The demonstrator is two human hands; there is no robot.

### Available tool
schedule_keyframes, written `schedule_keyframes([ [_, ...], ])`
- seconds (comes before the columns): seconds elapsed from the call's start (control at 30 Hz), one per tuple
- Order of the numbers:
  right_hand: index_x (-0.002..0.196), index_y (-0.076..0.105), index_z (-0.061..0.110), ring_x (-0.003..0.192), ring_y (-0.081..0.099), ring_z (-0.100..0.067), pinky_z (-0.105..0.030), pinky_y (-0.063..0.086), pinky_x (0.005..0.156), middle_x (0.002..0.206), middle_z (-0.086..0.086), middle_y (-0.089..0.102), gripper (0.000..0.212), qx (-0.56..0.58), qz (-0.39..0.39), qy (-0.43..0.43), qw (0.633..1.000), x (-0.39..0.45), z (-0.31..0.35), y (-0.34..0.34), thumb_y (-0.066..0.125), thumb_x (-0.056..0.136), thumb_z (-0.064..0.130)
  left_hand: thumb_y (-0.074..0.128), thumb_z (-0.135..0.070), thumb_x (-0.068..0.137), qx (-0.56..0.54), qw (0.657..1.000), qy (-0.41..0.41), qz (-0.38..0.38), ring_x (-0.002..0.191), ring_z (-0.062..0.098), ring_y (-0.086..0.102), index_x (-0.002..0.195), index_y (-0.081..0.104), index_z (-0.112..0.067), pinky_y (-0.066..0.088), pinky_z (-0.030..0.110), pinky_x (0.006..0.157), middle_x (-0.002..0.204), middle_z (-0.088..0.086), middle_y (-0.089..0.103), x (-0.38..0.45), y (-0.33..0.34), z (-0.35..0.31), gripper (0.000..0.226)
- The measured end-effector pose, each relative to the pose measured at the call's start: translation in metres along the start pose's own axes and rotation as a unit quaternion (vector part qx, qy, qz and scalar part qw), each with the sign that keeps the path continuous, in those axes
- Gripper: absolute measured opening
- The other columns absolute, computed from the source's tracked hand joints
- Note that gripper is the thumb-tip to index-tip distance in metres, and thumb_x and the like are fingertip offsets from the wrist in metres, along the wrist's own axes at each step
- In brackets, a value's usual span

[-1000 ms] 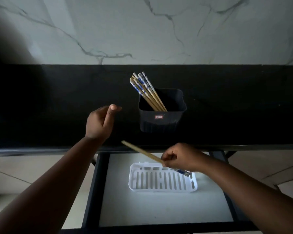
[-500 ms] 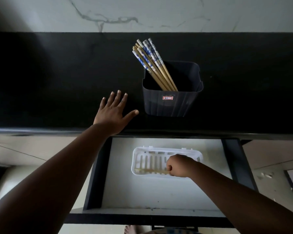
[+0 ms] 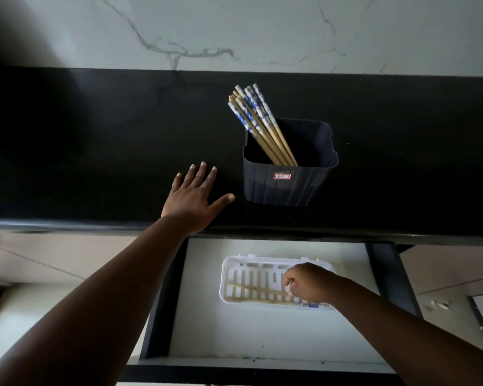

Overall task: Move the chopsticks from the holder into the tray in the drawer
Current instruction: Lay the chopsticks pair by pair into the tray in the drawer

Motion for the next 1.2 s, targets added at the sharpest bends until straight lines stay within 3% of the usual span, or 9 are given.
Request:
schedule_keyframes([
  [0.13,0.119,0.062,0.022,0.106,0.058,-0.015,-0.026,0.047,0.087,0.122,0.003,0.063,0.031,0.003,0.019,-0.025,1.000,-0.032,0.025,-0.036,0.058,0.089,0.022,0.005,-0.085,0.077,-0.002,1.000,0.006,0.002,0.146,0.014,-0.016,0.153,0.000,-0.030,-0.012,0.038,0.117,0.161,-0.002,-0.009,-0.002,0.000,0.000,0.094],
  [0.27,0.103,0.071,0.025,0.076,0.061,-0.004,-0.012,0.046,0.056,0.090,0.010,0.069,0.017,0.053,0.040,-0.093,0.993,-0.081,0.069,-0.101,0.068,0.087,0.028,0.003,-0.085,0.075,-0.011,1.000,0.005,0.002,0.144,0.012,-0.019,0.153,-0.002,-0.029,-0.013,0.037,0.116,0.161,-0.003,-0.010,-0.002,-0.001,0.000,0.096],
  [0.33,0.090,0.073,0.024,0.064,0.063,-0.002,-0.014,0.050,0.057,0.076,0.006,0.072,0.006,0.146,0.061,-0.143,0.977,-0.106,0.095,-0.137,0.069,0.087,0.021,0.002,-0.084,0.073,-0.008,1.000,0.000,-0.001,0.145,0.013,-0.017,0.153,-0.001,-0.028,-0.012,0.038,0.117,0.161,-0.003,-0.009,-0.002,-0.002,-0.001,0.098],
  [0.4,0.077,0.072,0.026,0.056,0.064,-0.003,-0.017,0.052,0.053,0.065,0.006,0.071,0.012,0.219,-0.011,-0.181,0.959,-0.116,0.114,-0.175,0.069,0.086,0.019,0.003,-0.083,0.074,-0.002,1.000,-0.003,-0.001,0.146,0.014,-0.015,0.153,-0.001,-0.027,-0.010,0.039,0.118,0.162,-0.002,-0.008,-0.002,-0.001,-0.002,0.097],
  [0.47,0.071,0.071,0.026,0.052,0.063,-0.007,-0.023,0.053,0.052,0.061,0.007,0.070,0.012,0.255,-0.167,-0.187,0.934,-0.111,0.127,-0.210,0.072,0.082,0.022,0.007,-0.082,0.078,-0.001,1.000,-0.005,0.000,0.146,0.015,-0.016,0.153,-0.002,-0.027,-0.010,0.039,0.118,0.162,-0.002,-0.009,-0.002,-0.001,-0.002,0.093],
  [0.53,0.071,0.070,0.028,0.059,0.064,-0.009,-0.031,0.056,0.063,0.064,0.009,0.069,0.008,0.226,-0.326,-0.158,0.904,-0.095,0.132,-0.235,0.072,0.078,0.028,0.008,-0.081,0.080,-0.001,1.000,-0.004,0.001,0.146,0.015,-0.017,0.153,-0.003,-0.027,-0.011,0.039,0.118,0.161,-0.002,-0.010,-0.001,-0.001,-0.002,0.092],
  [0.6,0.077,0.067,0.029,0.075,0.066,-0.013,-0.032,0.054,0.074,0.079,0.008,0.070,0.006,0.160,-0.398,-0.115,0.896,-0.073,0.134,-0.243,0.072,0.077,0.031,0.004,-0.083,0.076,-0.003,1.000,-0.003,-0.002,0.145,0.014,-0.018,0.153,-0.003,-0.027,-0.012,0.038,0.118,0.161,-0.002,-0.011,-0.001,-0.001,-0.002,0.095],
  [0.83,0.107,0.060,0.019,0.091,0.064,-0.023,-0.033,0.051,0.074,0.104,-0.002,0.063,0.039,0.128,-0.481,-0.077,0.864,-0.025,0.148,-0.224,0.072,0.079,0.044,-0.009,-0.088,0.067,-0.008,1.000,-0.003,-0.013,0.141,0.011,-0.025,0.151,-0.008,-0.031,-0.015,0.036,0.115,0.156,-0.007,-0.019,0.002,0.003,0.000,0.102],
  [1.2,0.094,0.057,0.018,0.085,0.061,-0.021,-0.030,0.043,0.064,0.099,-0.003,0.061,0.017,0.116,-0.528,-0.064,0.839,-0.018,0.153,-0.222,0.062,0.087,0.033,-0.008,-0.088,0.069,-0.012,1.000,-0.003,-0.014,0.141,0.013,-0.026,0.148,-0.013,-0.032,-0.018,0.035,0.114,0.153,-0.008,-0.022,0.003,0.006,0.003,0.097],
])
Point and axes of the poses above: each hand's wrist, its own x-axis towards the middle knuckle, its own y-axis out of the palm, z = x × y, the point moved 2 cm from there along x, towards the middle knuckle
